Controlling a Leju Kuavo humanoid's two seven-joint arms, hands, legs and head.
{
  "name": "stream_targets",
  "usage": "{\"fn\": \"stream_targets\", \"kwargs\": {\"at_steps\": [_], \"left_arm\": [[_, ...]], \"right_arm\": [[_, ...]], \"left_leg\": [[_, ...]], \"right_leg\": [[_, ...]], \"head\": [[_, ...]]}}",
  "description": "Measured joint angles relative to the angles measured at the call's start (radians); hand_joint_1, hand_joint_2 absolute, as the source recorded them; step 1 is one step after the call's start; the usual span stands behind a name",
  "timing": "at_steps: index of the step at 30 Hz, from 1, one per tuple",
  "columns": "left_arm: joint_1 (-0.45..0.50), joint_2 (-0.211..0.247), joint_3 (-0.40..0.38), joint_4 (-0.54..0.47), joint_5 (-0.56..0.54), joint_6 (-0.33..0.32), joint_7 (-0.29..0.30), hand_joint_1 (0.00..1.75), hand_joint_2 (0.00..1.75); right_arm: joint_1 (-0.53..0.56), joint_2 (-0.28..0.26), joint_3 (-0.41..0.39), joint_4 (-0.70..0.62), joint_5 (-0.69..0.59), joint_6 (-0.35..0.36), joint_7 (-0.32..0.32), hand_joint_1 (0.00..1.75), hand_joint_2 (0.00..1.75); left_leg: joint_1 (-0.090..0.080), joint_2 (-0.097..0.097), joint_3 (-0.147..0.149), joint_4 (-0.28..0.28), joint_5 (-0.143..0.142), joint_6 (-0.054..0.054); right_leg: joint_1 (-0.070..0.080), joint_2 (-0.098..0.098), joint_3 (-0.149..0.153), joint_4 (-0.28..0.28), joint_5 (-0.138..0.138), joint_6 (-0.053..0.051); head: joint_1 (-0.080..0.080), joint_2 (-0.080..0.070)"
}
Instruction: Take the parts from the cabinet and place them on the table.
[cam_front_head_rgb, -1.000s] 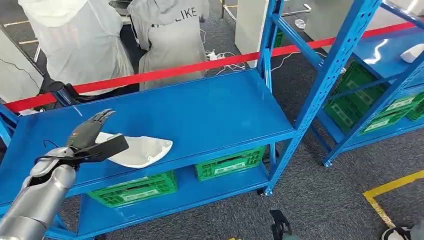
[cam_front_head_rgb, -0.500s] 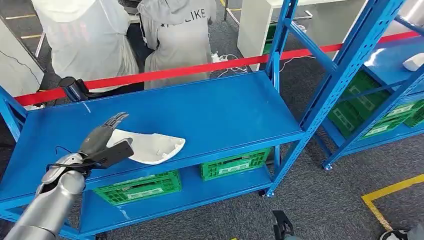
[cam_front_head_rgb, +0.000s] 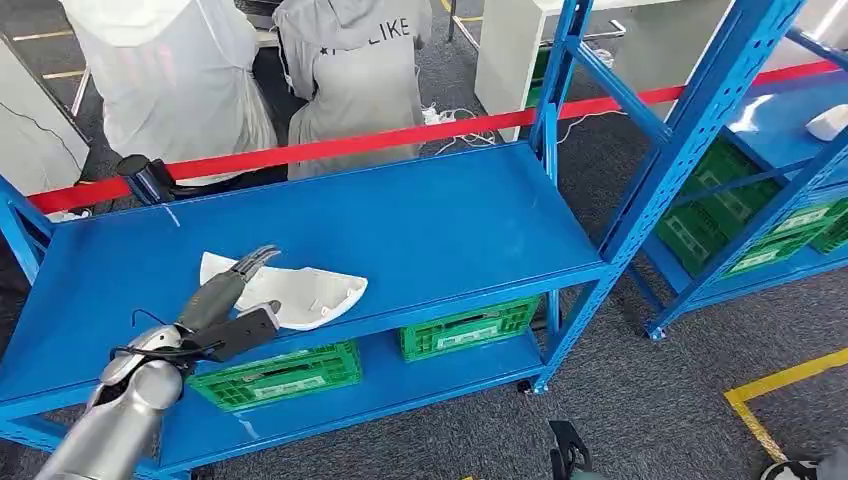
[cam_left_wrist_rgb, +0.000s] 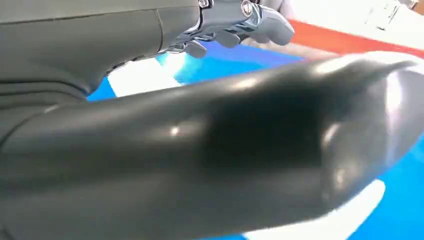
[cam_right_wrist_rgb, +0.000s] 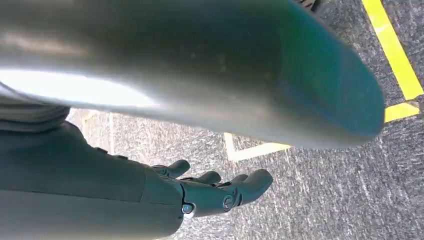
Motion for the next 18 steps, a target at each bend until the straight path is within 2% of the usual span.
{"fn": "stream_targets", "kwargs": {"at_steps": [6,18], "left_arm": [[0.004,-0.013,-0.041,-0.003,-0.009,0.015,0.027,0.0,0.0],[0.004,-0.014,-0.063,-0.003,-0.008,0.017,0.028,0.0,0.0]], "right_arm": [[0.0,0.0,-0.006,0.0,-0.001,-0.008,0.0,0.0,0.0],[0.0,0.0,-0.016,0.0,-0.001,-0.008,0.0,0.0,0.0]], "left_leg": [[0.0,0.0,0.0,0.0,0.0,0.0],[0.0,0.0,0.0,0.0,0.0,0.0]], "right_leg": [[0.0,0.0,0.0,0.0,0.0,0.0],[0.0,0.0,0.0,0.0,0.0,0.0]], "head": [[0.0,0.0],[0.0,0.0]]}}
